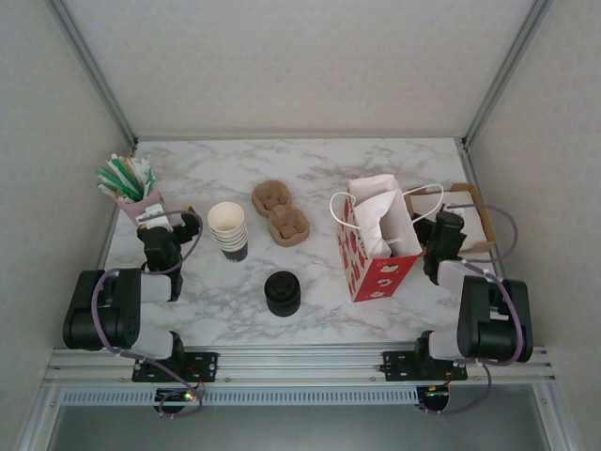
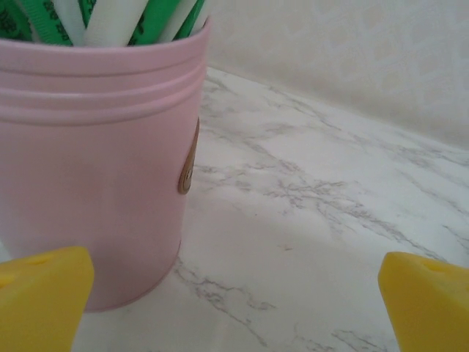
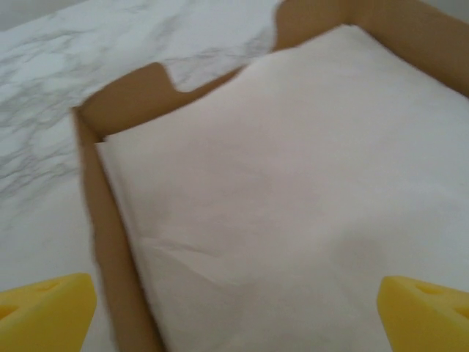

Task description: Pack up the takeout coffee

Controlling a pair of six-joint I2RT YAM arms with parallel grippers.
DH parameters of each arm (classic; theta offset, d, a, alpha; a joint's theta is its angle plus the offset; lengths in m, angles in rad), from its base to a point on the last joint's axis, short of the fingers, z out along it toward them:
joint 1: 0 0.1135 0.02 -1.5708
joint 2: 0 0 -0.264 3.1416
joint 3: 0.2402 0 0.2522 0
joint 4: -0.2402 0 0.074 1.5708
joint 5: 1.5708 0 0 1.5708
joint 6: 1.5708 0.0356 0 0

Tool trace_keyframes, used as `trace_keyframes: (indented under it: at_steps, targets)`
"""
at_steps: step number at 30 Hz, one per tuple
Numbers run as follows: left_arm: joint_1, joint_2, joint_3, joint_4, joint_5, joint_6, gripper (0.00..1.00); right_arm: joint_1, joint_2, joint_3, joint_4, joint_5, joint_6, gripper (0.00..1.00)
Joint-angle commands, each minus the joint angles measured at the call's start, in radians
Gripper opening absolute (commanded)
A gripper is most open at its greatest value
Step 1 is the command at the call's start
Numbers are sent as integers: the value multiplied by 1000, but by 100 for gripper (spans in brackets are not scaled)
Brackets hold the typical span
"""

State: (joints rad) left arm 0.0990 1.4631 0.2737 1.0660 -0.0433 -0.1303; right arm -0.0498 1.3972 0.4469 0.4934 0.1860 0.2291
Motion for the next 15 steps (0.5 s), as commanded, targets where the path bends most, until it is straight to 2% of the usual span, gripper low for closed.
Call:
trace_keyframes:
  at_steps: [1, 4, 8, 13, 15]
  targets:
    - [-7, 6, 12, 63, 11, 23, 100, 63, 35, -38, 199, 17, -96, 99]
    - [-8, 7, 12, 64, 3, 21, 100, 108, 85, -40, 262, 12, -153, 99]
    - [-8, 5, 2, 80, 1, 22, 100, 110, 99, -23, 242, -6, -162, 99]
    - [-8, 49, -96, 291, 27, 28, 100, 116, 105, -30, 260, -5, -168, 99]
    - [-7, 58, -85, 276, 26, 26, 100, 120, 125, -48, 311, -41, -189, 99]
